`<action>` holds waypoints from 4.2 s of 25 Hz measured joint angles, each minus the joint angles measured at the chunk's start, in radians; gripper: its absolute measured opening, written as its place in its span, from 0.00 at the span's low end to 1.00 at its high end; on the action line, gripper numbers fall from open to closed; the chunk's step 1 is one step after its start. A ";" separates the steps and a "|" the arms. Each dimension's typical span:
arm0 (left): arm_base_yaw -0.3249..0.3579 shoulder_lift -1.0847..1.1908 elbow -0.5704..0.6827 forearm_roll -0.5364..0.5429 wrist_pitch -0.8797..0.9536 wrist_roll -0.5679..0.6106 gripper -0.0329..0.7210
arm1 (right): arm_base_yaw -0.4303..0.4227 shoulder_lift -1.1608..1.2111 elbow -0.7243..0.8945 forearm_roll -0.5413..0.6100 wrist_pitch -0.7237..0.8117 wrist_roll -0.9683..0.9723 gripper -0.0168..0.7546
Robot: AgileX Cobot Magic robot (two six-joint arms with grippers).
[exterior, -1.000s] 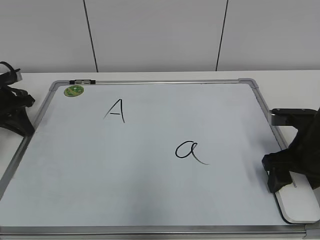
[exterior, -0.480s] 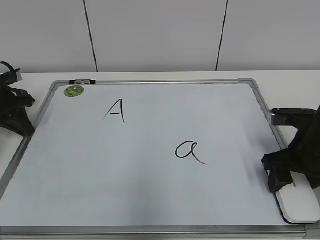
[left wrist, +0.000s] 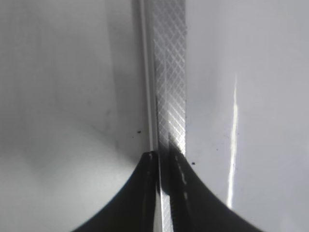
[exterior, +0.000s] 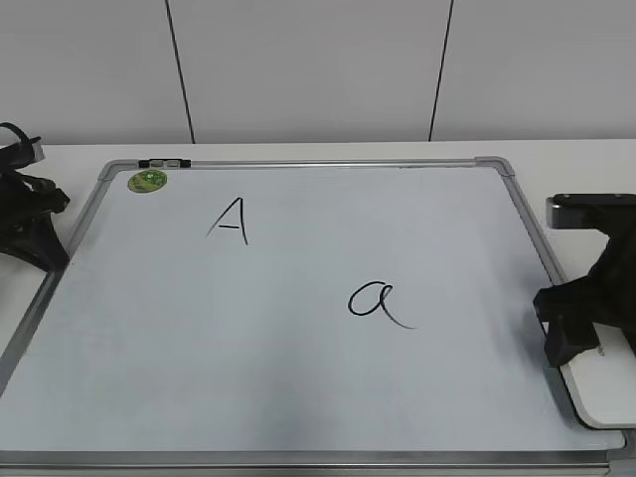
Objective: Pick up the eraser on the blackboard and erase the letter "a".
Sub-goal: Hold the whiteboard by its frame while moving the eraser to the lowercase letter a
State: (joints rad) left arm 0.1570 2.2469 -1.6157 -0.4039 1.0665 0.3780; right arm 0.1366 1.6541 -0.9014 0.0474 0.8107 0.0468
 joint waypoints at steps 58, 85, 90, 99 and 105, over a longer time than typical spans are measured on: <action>0.000 0.000 -0.002 0.000 0.000 0.000 0.10 | 0.413 0.610 -0.885 0.074 0.384 -0.155 0.71; 0.000 0.000 -0.002 0.000 0.000 0.000 0.10 | 0.266 0.624 -0.948 -0.086 0.399 -0.125 0.71; 0.000 0.000 -0.002 0.000 0.000 0.000 0.10 | 0.265 0.624 -0.948 -0.021 0.399 -0.125 0.71; 0.000 0.000 -0.002 0.000 0.000 0.000 0.10 | 0.279 0.631 -0.948 0.064 0.401 -0.133 0.71; 0.000 0.000 -0.002 0.000 0.000 0.000 0.10 | 0.345 0.638 -0.948 0.063 0.401 -0.134 0.71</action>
State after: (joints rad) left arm 0.1570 2.2469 -1.6174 -0.4039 1.0665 0.3780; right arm 0.4819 2.2922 -1.8491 0.1103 1.2117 -0.0874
